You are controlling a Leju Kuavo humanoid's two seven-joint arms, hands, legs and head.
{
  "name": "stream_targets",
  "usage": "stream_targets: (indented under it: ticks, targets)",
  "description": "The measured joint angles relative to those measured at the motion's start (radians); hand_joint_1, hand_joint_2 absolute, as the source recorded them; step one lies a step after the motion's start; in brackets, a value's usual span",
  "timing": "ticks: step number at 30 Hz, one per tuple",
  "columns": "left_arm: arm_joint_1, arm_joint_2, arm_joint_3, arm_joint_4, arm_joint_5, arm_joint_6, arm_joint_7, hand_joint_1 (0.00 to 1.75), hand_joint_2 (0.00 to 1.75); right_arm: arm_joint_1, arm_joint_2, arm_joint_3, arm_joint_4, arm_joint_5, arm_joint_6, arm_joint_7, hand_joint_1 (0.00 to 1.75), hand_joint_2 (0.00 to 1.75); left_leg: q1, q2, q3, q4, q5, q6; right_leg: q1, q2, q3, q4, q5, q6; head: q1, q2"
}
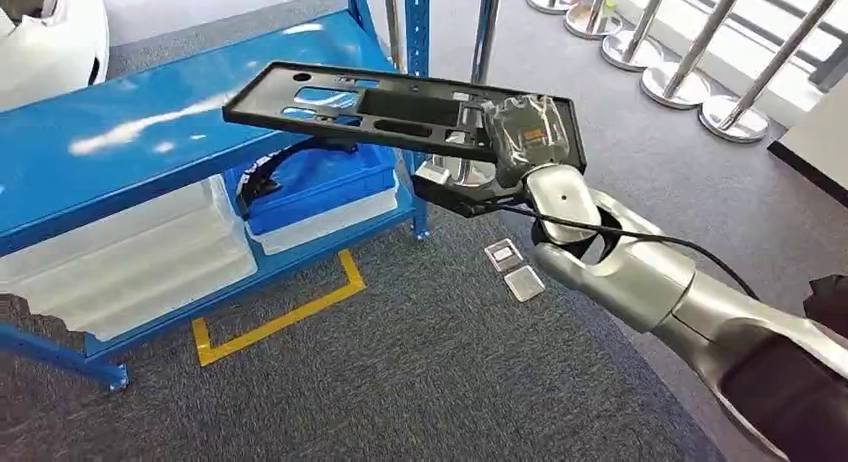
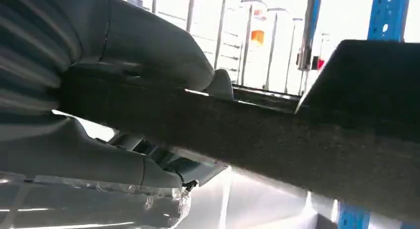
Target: Take the parts from the cabinet and place them on the table.
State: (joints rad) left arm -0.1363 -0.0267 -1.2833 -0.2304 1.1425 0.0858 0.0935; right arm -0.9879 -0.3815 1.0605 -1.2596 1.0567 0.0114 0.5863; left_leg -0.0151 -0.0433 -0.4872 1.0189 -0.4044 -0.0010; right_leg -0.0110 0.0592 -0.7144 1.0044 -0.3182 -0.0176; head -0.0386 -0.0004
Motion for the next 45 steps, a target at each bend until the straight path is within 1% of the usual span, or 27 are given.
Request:
stream_targets:
  ticks: [2, 4, 6, 7, 8, 10, 11, 12, 13, 14, 17, 19, 22, 24, 26, 28, 29, 32, 34, 36, 38, 39, 41, 42, 43, 44, 45]
  targets:
    - [-0.001, -0.004, 0.0, -0.001, 0.0, 0.0, 0.0, 0.0, 0.0, 0.008, -0.007, 0.0, 0.0, -0.001, 0.0, 0.001, 1.75, 1.75, 0.009, 0.022, -0.013, -0.035, 0.035, 0.009, 0.001, 0.001, -0.012, -0.01, 0.008, 0.013, -0.016, 0.0]
    - [-0.001, -0.004, 0.0, -0.001, 0.0, 0.001, -0.001, 0.0, 0.0, 0.008, -0.006, 0.0, 0.0, -0.002, 0.001, 0.0, 1.75, 1.75, 0.008, 0.035, -0.043, -0.041, 0.059, 0.024, 0.0, -0.037, -0.04, 0.066, -0.116, 0.021, 0.003, 0.0]
    - [-0.001, -0.004, 0.0, -0.001, 0.0, 0.003, -0.006, 0.0, 0.0, 0.009, -0.006, 0.0, -0.001, -0.002, 0.002, 0.0, 1.75, 1.75, 0.008, 0.049, -0.073, -0.04, 0.084, 0.021, -0.008, -0.05, -0.064, 0.217, -0.218, 0.034, 0.012, 0.0]
    - [-0.002, -0.004, 0.0, -0.001, 0.0, 0.003, -0.006, 0.0, 0.0, 0.009, -0.006, 0.0, -0.001, -0.002, 0.002, 0.0, 1.75, 1.75, 0.008, 0.058, -0.09, -0.038, 0.096, 0.019, -0.011, -0.051, -0.074, 0.291, -0.211, 0.04, 0.019, 0.0]
    - [-0.002, -0.004, 0.0, 0.0, 0.0, 0.005, -0.006, 0.0, 0.0, 0.009, -0.006, 0.0, -0.001, -0.002, 0.002, 0.0, 1.75, 1.75, 0.009, 0.067, -0.106, -0.035, 0.107, 0.016, -0.015, -0.051, -0.076, 0.338, -0.166, 0.045, 0.026, 0.0]
    - [-0.003, -0.004, 0.001, 0.0, 0.0, 0.005, -0.006, 0.0, 0.0, 0.009, -0.006, 0.0, -0.001, -0.003, 0.002, 0.0, 1.75, 1.75, 0.014, 0.085, -0.144, -0.022, 0.124, 0.008, -0.02, -0.058, -0.027, 0.318, -0.074, 0.056, 0.033, 0.0]
    - [-0.005, -0.004, 0.001, 0.0, 0.0, 0.006, -0.006, 0.0, 0.0, 0.009, -0.006, 0.0, -0.001, -0.003, 0.002, 0.0, 1.75, 1.75, 0.017, 0.092, -0.161, -0.012, 0.131, 0.001, -0.021, -0.072, 0.036, 0.243, -0.074, 0.061, 0.036, 0.0]
    - [-0.007, -0.003, 0.001, 0.0, 0.0, 0.009, -0.006, 0.0, 0.0, 0.008, -0.006, 0.0, -0.002, -0.003, 0.002, 0.0, 1.75, 1.75, 0.015, 0.097, -0.171, 0.002, 0.135, -0.005, -0.02, -0.102, 0.106, 0.137, -0.142, 0.067, 0.043, 0.0]
    - [-0.008, -0.003, 0.001, 0.0, -0.001, 0.009, -0.007, 0.0, 0.0, 0.007, -0.004, 0.0, -0.005, -0.003, 0.002, 0.0, 1.75, 1.75, 0.013, 0.102, -0.178, 0.011, 0.135, -0.01, -0.004, -0.11, 0.172, 0.046, -0.2, 0.056, 0.055, 0.0]
    - [-0.009, -0.003, 0.001, 0.0, 0.0, 0.009, -0.007, 0.0, 0.0, 0.006, -0.004, -0.002, -0.007, -0.003, 0.002, 0.0, 1.75, 1.75, 0.01, 0.109, -0.18, 0.015, 0.14, -0.016, -0.004, -0.107, 0.176, 0.027, -0.219, 0.029, 0.051, 0.0]
    - [-0.009, -0.002, 0.001, 0.001, 0.0, 0.013, -0.007, 0.0, 0.0, 0.007, -0.004, -0.002, -0.008, -0.007, 0.003, 0.001, 1.75, 1.75, 0.014, 0.117, -0.183, 0.017, 0.153, -0.035, -0.005, -0.09, 0.163, 0.027, -0.2, -0.004, 0.04, 0.0]
    - [-0.008, -0.001, 0.001, 0.001, 0.0, 0.013, -0.009, 0.0, 0.0, 0.005, -0.003, -0.002, -0.01, -0.008, 0.005, 0.001, 1.75, 1.75, 0.018, 0.067, -0.211, 0.1, 0.066, -0.048, -0.005, -0.082, 0.149, 0.027, -0.186, -0.02, 0.032, 0.0]
    - [-0.01, -0.001, 0.001, 0.001, 0.0, 0.014, -0.012, 0.0, 0.0, 0.007, 0.0, -0.002, -0.01, -0.009, 0.007, 0.001, 1.75, 1.75, 0.018, 0.052, -0.271, 0.316, -0.051, -0.051, 0.004, -0.059, 0.123, 0.027, -0.165, -0.028, 0.013, 0.0]
    - [-0.008, -0.001, 0.001, 0.001, 0.002, 0.016, -0.011, 0.0, 0.0, 0.008, 0.0, -0.002, -0.011, -0.01, 0.009, 0.001, 1.75, 1.75, 0.016, 0.05, -0.236, 0.299, -0.028, -0.042, 0.009, -0.04, 0.109, 0.028, -0.152, -0.027, 0.002, 0.0]
    - [-0.005, -0.002, 0.001, 0.001, 0.002, 0.018, -0.008, 0.0, 0.0, 0.007, 0.001, -0.002, -0.011, -0.01, 0.011, 0.001, 1.75, 1.75, 0.014, 0.039, -0.133, 0.141, 0.036, -0.025, 0.015, -0.023, 0.102, 0.028, -0.144, -0.026, -0.006, 0.0]
    - [0.002, -0.002, 0.001, 0.001, 0.002, 0.02, -0.008, 0.0, 0.0, 0.004, 0.001, -0.002, -0.012, -0.011, 0.012, 0.001, 1.75, 1.75, 0.015, -0.003, -0.067, 0.029, 0.04, -0.005, 0.018, -0.013, 0.094, 0.029, -0.138, -0.021, -0.005, 0.0]
    - [0.003, -0.003, 0.001, 0.0, 0.002, 0.021, -0.008, 0.0, 0.0, 0.004, 0.002, -0.002, -0.013, -0.011, 0.013, 0.002, 1.75, 1.75, 0.015, 0.004, -0.071, 0.018, 0.049, -0.012, 0.01, -0.01, 0.092, 0.028, -0.131, -0.015, -0.001, 0.0]
    - [0.002, -0.006, 0.001, -0.001, 0.002, 0.02, -0.008, 0.0, 0.0, 0.004, 0.001, -0.002, -0.013, -0.013, 0.013, 0.003, 1.75, 1.75, 0.011, 0.023, -0.069, -0.01, 0.061, 0.0, 0.008, 0.001, 0.089, 0.021, -0.119, 0.006, -0.01, 0.0]
    - [0.003, -0.007, 0.001, 0.0, 0.002, 0.021, -0.009, 0.0, 0.0, -0.001, 0.0, -0.002, -0.013, -0.012, 0.014, 0.003, 1.75, 1.75, 0.018, 0.036, -0.066, -0.036, 0.08, 0.006, 0.012, -0.032, 0.061, 0.069, -0.165, 0.014, 0.008, 0.0]
    - [0.003, -0.007, 0.001, 0.0, 0.002, 0.021, -0.012, 0.0, 0.0, -0.002, 0.001, -0.002, -0.013, -0.013, 0.014, 0.003, 1.75, 1.75, 0.018, 0.049, -0.076, -0.032, 0.084, 0.005, 0.003, -0.046, -0.005, 0.222, -0.241, 0.025, 0.018, 0.0]
    - [0.004, -0.007, 0.001, 0.0, 0.002, 0.02, -0.016, 0.0, 0.0, 0.002, 0.0, -0.002, -0.013, -0.013, 0.016, 0.003, 1.75, 1.75, 0.019, 0.06, -0.084, -0.024, 0.084, 0.005, -0.005, -0.05, -0.041, 0.31, -0.26, 0.033, 0.028, 0.0]
    - [0.004, -0.007, 0.001, 0.0, 0.002, 0.02, -0.016, 0.0, 0.0, 0.003, 0.0, -0.002, -0.013, -0.014, 0.017, 0.003, 1.75, 1.75, 0.02, 0.066, -0.087, -0.019, 0.083, 0.003, -0.01, -0.053, -0.026, 0.287, -0.239, 0.038, 0.035, 0.0]
    - [0.003, -0.007, 0.001, 0.0, 0.002, 0.02, -0.018, 0.0, 0.0, 0.002, 0.0, -0.002, -0.013, -0.014, 0.018, 0.003, 1.75, 1.75, 0.026, 0.077, -0.092, -0.004, 0.077, -0.006, -0.016, -0.066, 0.06, 0.133, -0.161, 0.046, 0.042, 0.0]
    - [0.003, -0.006, 0.001, 0.0, 0.002, 0.021, -0.018, 0.0, 0.0, 0.002, 0.0, -0.002, -0.013, -0.013, 0.018, 0.003, 1.75, 1.75, 0.025, 0.083, -0.096, 0.007, 0.069, -0.017, -0.016, -0.093, 0.103, 0.043, -0.151, 0.052, 0.046, 0.0]
    - [0.002, -0.003, 0.001, 0.002, 0.002, 0.021, -0.018, 0.0, 0.0, 0.001, 0.001, -0.002, -0.013, -0.013, 0.018, 0.003, 1.75, 1.75, 0.018, 0.085, -0.1, 0.011, 0.068, -0.022, -0.007, -0.103, 0.1, 0.05, -0.162, 0.043, 0.056, 0.0]
    - [0.002, -0.003, 0.001, 0.002, 0.002, 0.021, -0.019, 0.0, 0.0, 0.0, 0.001, -0.002, -0.015, -0.014, 0.017, 0.003, 1.75, 1.75, 0.017, 0.085, -0.103, 0.019, 0.067, -0.026, -0.009, -0.088, 0.098, 0.046, -0.155, 0.025, 0.059, 0.0]
    - [0.002, -0.003, 0.001, 0.002, 0.002, 0.021, -0.02, 0.0, 0.0, 0.001, 0.0, -0.002, -0.015, -0.013, 0.017, 0.003, 1.75, 1.75, 0.016, 0.088, -0.103, 0.018, 0.068, -0.029, -0.009, -0.083, 0.093, 0.049, -0.157, 0.016, 0.043, 0.0]
